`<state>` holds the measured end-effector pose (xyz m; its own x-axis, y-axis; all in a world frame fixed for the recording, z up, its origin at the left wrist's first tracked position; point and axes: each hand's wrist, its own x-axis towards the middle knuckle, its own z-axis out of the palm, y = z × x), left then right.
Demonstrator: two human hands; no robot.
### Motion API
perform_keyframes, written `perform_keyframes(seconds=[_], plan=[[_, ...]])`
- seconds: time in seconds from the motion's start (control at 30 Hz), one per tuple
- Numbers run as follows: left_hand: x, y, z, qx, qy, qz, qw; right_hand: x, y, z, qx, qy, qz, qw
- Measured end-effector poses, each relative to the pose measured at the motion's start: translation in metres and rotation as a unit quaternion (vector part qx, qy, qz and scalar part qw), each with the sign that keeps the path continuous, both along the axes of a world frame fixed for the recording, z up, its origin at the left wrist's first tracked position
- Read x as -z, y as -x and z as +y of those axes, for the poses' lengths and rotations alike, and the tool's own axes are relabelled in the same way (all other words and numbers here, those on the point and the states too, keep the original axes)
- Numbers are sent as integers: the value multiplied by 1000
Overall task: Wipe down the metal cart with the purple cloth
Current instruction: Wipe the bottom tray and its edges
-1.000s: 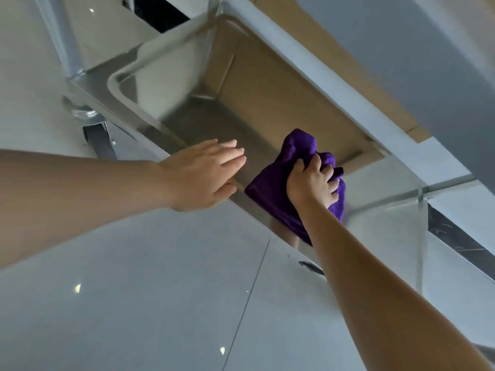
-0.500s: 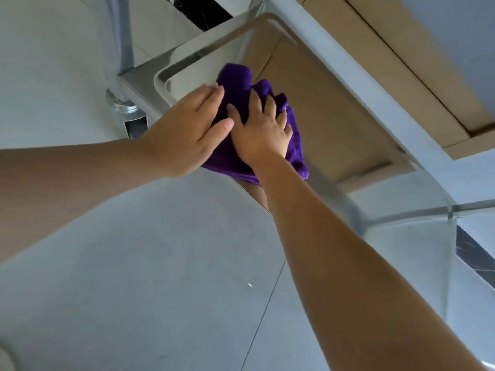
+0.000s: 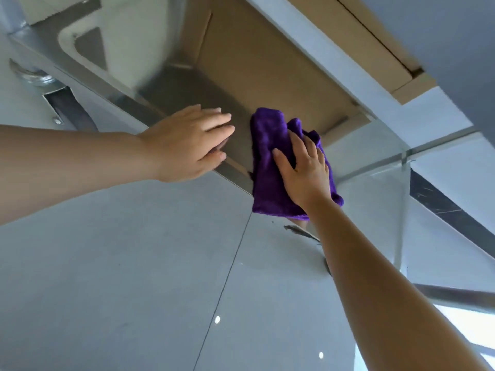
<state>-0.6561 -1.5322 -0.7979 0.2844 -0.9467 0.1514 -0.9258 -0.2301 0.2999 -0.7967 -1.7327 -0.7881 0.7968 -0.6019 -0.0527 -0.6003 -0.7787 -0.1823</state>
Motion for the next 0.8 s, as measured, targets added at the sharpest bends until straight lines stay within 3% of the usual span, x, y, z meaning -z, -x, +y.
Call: perform_keyframes(seconds=[0.17, 0.3, 0.4, 0.57, 0.8], plan=[[5, 40, -45, 52, -43, -63, 996, 1, 85, -41, 183, 12, -9, 983], [-1, 58, -71, 44, -111, -92, 989, 1, 123, -39, 235, 16, -21, 972], [-1, 64, -69, 47, -106, -97, 988, 5, 138, -19, 272, 26, -39, 961], [1, 66, -59, 36, -76, -39, 996, 19, 155, 27, 122, 136, -32, 983], [-3, 36, -42, -15, -3, 94, 995, 14, 110, 47, 16, 156, 22, 987]])
